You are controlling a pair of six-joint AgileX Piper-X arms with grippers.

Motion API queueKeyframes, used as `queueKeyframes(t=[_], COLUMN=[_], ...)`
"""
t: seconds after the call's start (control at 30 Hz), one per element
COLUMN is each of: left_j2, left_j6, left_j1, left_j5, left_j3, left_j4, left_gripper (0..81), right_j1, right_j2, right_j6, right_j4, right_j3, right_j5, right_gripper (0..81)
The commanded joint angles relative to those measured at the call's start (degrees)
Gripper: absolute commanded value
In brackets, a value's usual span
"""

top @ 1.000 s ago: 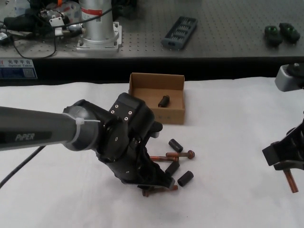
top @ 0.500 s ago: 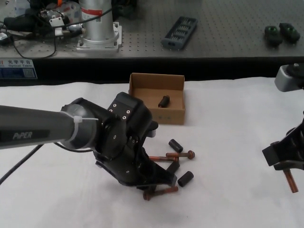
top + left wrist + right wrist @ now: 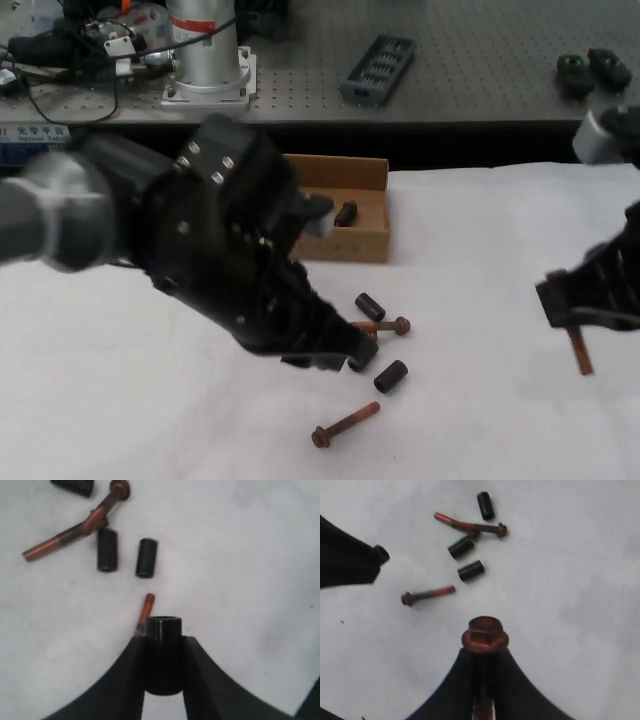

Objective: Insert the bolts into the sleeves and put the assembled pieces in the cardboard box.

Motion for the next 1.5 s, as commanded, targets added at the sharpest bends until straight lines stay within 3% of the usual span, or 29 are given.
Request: queueKeyframes(t=[0.0, 0.3, 0.53, 1.0, 1.47], left_j2=[-5.67, -20.17, -23.71, -23.71, -23.71], left_j6=[-4.05, -17.54, -27.91, -29.74, -29.74], left_j1=[1.10, 1.82, 1.82, 1.82, 1.86], left_j5=[7.83, 24.44, 30.38, 29.22, 24.28], left_j3=[3.60, 19.95, 24.65, 24.64, 24.64], left_j4=[-4.55, -33.59, -50.49, -53.57, -55.28], left_gripper=[0.6, 0.6, 0.6, 0.6, 0.6], right_j1=[0.11, 0.11, 0.11, 0.11, 0.11], right_j2=[-0.45, 2.37, 4.35, 4.48, 4.48], right_j6=[2.24, 13.44, 20.89, 25.54, 25.54], right_j4=[-4.32, -20.20, -31.82, -39.19, -39.19], right_j3=[-0.13, -0.13, -0.13, -0.13, -0.13], right_j5=[-3.69, -16.05, -23.45, -31.45, -33.62], right_gripper=[2.8, 2.8, 2.8, 2.8, 2.8])
